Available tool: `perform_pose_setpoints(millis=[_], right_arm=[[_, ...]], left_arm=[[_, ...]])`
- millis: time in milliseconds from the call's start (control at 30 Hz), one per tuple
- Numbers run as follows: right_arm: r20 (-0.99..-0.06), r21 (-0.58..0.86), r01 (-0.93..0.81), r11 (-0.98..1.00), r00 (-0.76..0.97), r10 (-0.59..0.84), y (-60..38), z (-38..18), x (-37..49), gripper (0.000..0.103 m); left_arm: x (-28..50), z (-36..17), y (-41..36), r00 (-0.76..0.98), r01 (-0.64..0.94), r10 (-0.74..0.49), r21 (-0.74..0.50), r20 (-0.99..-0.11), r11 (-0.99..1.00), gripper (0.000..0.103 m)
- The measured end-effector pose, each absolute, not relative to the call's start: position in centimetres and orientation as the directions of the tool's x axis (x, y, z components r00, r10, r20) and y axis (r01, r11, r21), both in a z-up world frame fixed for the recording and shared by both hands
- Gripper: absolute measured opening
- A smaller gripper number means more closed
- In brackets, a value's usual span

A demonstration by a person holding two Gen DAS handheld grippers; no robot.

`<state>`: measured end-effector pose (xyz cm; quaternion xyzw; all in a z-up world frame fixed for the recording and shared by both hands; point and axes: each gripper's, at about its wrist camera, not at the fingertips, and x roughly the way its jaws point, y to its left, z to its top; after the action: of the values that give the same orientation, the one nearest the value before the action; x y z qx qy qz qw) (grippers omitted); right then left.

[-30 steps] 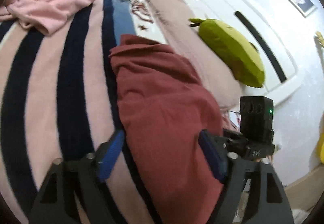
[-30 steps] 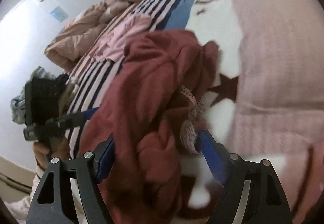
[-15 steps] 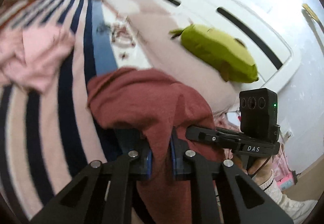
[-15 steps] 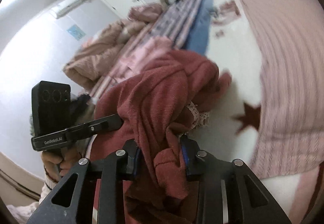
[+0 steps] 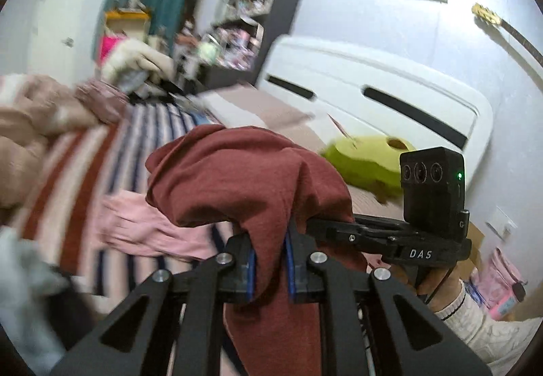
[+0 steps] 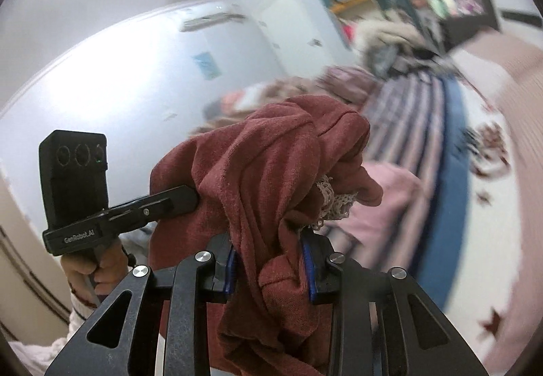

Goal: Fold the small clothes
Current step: 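Lift the folded red shirt with both tools and carry it off the bed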

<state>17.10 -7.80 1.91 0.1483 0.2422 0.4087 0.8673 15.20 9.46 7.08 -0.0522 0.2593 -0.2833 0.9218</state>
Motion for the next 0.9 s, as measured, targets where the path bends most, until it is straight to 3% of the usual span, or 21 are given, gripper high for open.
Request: perform_pose_setpoints(millis=[200,400,500,633,900], right_arm=[[-0.252,0.432,-0.767,0.474,0.402,0.881,2.5,6.8,17.0,0.025],[-0.26,0.386,-0.859,0.336,0.248,0.933,13.7,11.2,15.4,0.024],[-0.3,0.362,-0.87,0.336,0.232,0.925,18.4,12.5,15.2,0.024],[-0.382,0.338,-0.849,0.407,0.272,0.883,21.9,11.6,16.4,0.024],[-0.556,0.371,-0.763,0.53,0.274,0.784,25.1,5.6,20.7,0.024]], left_arm=[[9.8,13.0,19.1,0.838,0.334,-0.363,-0.143,-0.408,0.932,0.01],[5.6,17.6,28.3,0.9,0.188,-0.233,-0.155,-0.367,0.97,0.009],[5.8,18.2,32.1,0.897,0.123,-0.184,-0.172,-0.402,0.977,0.009],[8.4,15.4,36.7,0.857,0.049,-0.145,-0.203,-0.495,0.978,0.009],[14.9,4.4,40.0,0.742,-0.053,-0.122,-0.239,-0.659,0.97,0.016]])
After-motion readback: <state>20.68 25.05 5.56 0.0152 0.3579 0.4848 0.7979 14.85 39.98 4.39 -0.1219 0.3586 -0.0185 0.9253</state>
